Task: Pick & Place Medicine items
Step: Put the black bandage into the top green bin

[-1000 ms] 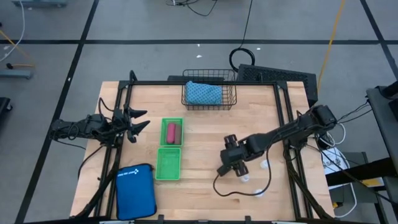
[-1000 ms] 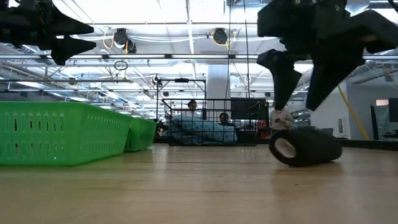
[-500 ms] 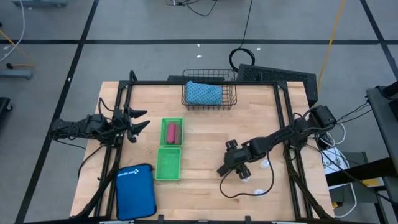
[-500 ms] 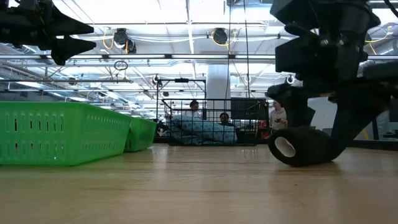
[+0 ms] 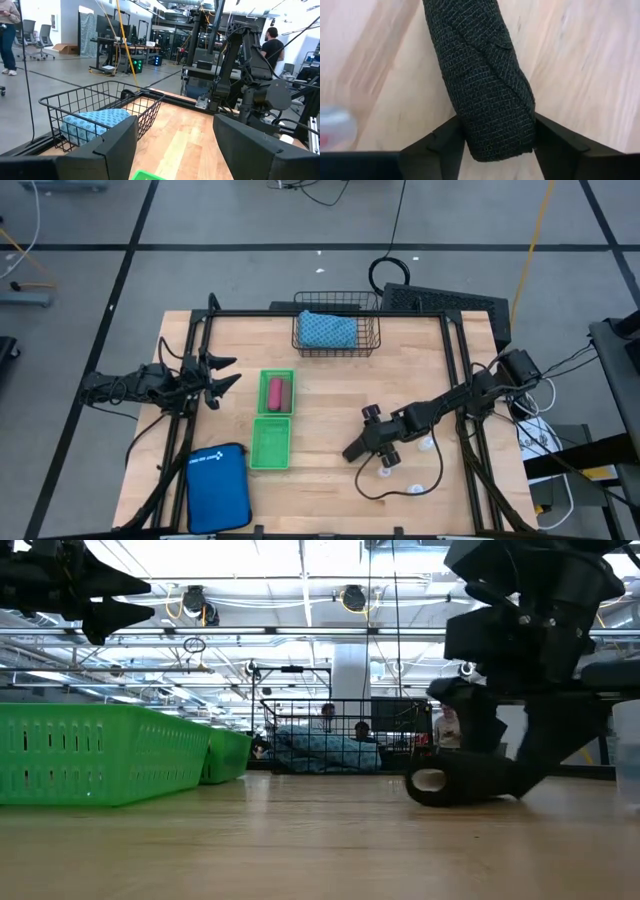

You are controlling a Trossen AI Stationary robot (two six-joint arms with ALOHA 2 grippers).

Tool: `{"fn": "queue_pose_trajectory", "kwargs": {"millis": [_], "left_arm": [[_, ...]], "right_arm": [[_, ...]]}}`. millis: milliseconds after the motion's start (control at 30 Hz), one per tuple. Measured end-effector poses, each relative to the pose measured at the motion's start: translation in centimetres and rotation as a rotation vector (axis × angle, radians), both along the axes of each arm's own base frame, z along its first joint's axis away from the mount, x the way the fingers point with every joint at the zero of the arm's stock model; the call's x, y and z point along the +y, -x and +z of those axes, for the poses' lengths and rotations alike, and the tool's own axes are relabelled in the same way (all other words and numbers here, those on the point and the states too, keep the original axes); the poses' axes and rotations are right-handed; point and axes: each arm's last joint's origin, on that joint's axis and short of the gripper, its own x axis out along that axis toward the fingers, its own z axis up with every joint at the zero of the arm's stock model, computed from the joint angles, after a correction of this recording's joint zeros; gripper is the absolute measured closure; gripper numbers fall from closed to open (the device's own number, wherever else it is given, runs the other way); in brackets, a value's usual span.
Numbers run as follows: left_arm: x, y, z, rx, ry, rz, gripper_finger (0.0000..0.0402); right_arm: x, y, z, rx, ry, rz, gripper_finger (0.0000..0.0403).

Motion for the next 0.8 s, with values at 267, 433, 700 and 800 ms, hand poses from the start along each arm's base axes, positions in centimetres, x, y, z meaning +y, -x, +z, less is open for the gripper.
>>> {"fn": "queue_pose_trajectory", "kwargs": {"millis": [267,433,700,800], "left_arm": [[0.0,0.0,0.0,0.0,0.0,0.0,0.0133],[0.0,0.0,0.0,0.0,0.0,0.0,0.0133],[0.0,0.0,0.0,0.0,0.0,0.0,0.0133],[0.0,0.0,0.0,0.0,0.0,0.0,0.0133]], "right_arm": [[0.3,-0.5,0.3,-0.064,-0.023,0.002,0.0235],[0.5,-1.1,0.7,-0.132,-0.059,-0.023,0.0242],[-0.7,-2.1,2.8,-0.357,0.056,-0.188,0.0243],[-1.4,-2.6,3.7,-0.43,0.02,-0.275,0.0243]]}}
